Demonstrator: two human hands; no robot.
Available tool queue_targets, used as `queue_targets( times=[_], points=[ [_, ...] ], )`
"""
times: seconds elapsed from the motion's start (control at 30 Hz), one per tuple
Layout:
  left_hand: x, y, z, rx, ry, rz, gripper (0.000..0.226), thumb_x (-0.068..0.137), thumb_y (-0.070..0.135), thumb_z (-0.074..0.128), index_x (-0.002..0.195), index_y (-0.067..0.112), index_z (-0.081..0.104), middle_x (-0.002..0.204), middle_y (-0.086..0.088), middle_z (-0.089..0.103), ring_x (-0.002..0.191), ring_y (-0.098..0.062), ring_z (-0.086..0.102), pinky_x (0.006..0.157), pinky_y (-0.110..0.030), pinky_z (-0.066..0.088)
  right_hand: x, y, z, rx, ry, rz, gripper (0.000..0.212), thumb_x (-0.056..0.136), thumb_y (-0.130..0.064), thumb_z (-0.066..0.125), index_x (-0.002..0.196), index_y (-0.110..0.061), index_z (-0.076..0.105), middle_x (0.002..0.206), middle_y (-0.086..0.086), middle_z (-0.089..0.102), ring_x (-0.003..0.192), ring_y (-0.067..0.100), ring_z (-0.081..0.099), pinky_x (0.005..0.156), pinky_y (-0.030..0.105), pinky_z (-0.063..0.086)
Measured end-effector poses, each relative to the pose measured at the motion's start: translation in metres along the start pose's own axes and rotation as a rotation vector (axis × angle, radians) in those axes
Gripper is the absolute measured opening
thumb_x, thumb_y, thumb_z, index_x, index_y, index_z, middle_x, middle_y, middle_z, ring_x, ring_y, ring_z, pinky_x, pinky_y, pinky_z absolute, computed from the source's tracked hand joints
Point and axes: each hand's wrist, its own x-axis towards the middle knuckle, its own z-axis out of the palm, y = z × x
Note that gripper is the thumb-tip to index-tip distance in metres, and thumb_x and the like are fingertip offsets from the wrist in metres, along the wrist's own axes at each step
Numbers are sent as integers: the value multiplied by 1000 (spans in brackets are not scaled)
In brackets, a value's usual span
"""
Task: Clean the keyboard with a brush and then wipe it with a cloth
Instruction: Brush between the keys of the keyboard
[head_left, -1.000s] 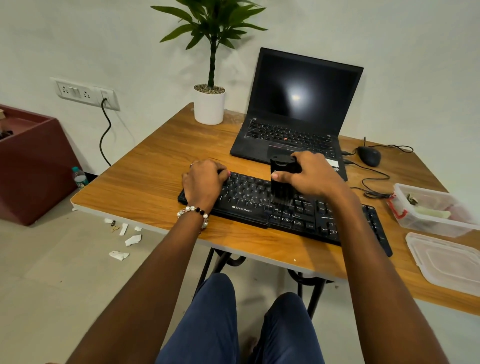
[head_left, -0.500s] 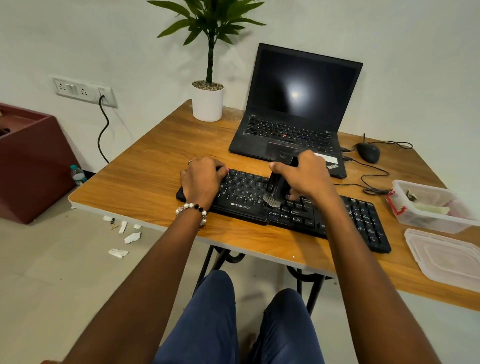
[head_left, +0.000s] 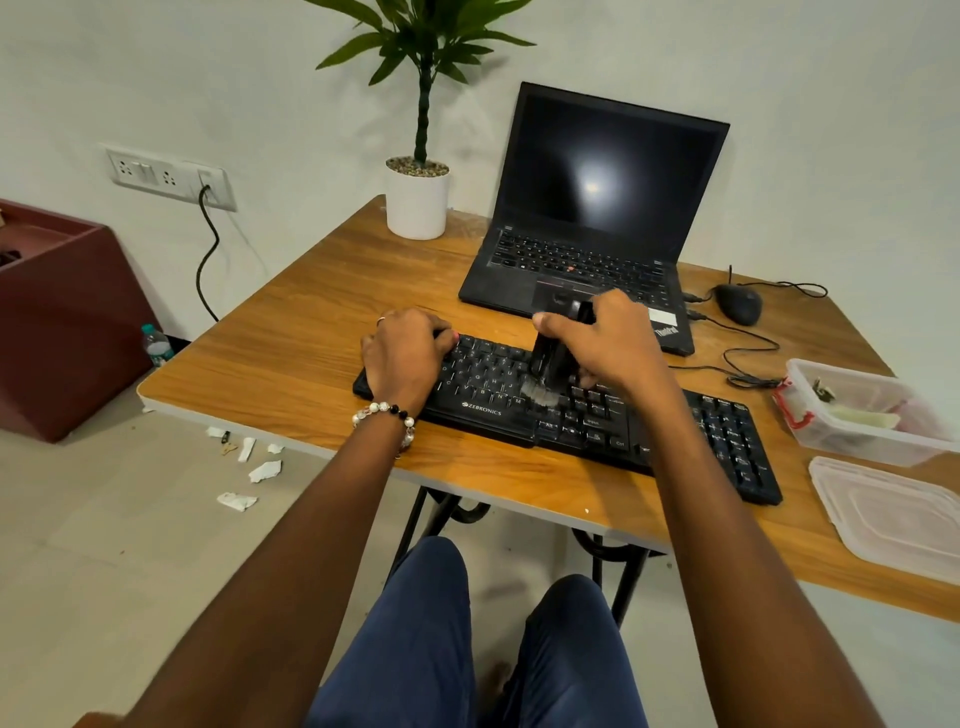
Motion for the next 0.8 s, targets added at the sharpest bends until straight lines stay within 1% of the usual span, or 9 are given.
queue_targets(
  times=[0.1, 0.17, 0.23, 0.3, 0.43, 0.5, 0.6, 0.73, 0.8],
  points=[
    [0, 1, 0, 0, 1, -3, 19, 89, 38, 64, 103, 30, 73, 110, 1, 70, 112, -21, 55, 91, -43, 43, -2, -3, 13, 33, 164, -32, 62, 74, -67, 59, 94, -8, 60, 88, 7, 67, 72, 27, 69, 60, 42, 59],
    [-1, 1, -1, 3, -2, -3, 19, 89, 39, 63, 104, 31, 73, 110, 1, 69, 111, -21, 55, 90, -42, 42, -6, -3, 23, -44, 188, -66, 53, 84, -57, 61, 93, -5, 59, 84, 5, 64, 77, 23, 66, 63, 40, 57],
    [0, 0, 0, -3, -1, 2, 19, 89, 39, 63, 102, 31, 74, 109, 2, 70, 110, -20, 56, 90, -42, 42, -11, -4, 29, -172, 216, -109, 45, 90, -52, 59, 87, -7, 54, 78, 3, 59, 73, 20, 60, 57, 32, 46],
    [0, 0, 0, 1, 4, 5, 19, 89, 40, 63, 102, 31, 74, 108, 3, 70, 109, -20, 56, 89, -42, 44, -10, -4, 29, -259, 196, -118, 42, 91, -51, 58, 85, -11, 50, 78, 3, 56, 73, 19, 55, 57, 30, 40],
    [-1, 0, 0, -5, 5, 4, 19, 89, 39, 64, 104, 30, 73, 110, 1, 70, 110, -22, 56, 89, -42, 45, 3, -2, 15, -131, 10, -35, 45, 83, -51, 66, 87, -7, 57, 84, 7, 66, 76, 27, 67, 67, 44, 58],
    [-1, 0, 0, -11, 3, 6, 19, 89, 39, 64, 103, 31, 74, 109, 1, 70, 109, -22, 56, 88, -42, 45, 5, -1, 11, -55, 103, -7, 47, 79, -57, 66, 88, -11, 60, 87, 8, 67, 77, 29, 67, 69, 46, 58],
    [-1, -1, 0, -13, 7, 8, 19, 89, 39, 64, 103, 31, 74, 109, 2, 70, 109, -21, 56, 87, -41, 43, 3, -1, 18, -117, 237, -34, 52, 83, -59, 61, 93, -8, 62, 89, 9, 67, 83, 28, 65, 70, 42, 56],
    [-1, 0, -1, -9, 4, 2, 20, 89, 39, 63, 105, 31, 73, 111, 1, 69, 111, -22, 54, 89, -41, 41, -6, -2, 29, -225, 204, -106, 51, 88, -56, 58, 93, -6, 60, 84, 7, 64, 80, 26, 62, 63, 36, 52],
    [-1, 1, -2, 3, 1, 0, 21, 89, 39, 63, 106, 31, 73, 111, -1, 69, 112, -23, 54, 89, -41, 40, -5, -5, 27, -266, 129, -124, 49, 88, -56, 59, 91, -6, 57, 84, 7, 63, 79, 24, 62, 62, 35, 51]
  ],
)
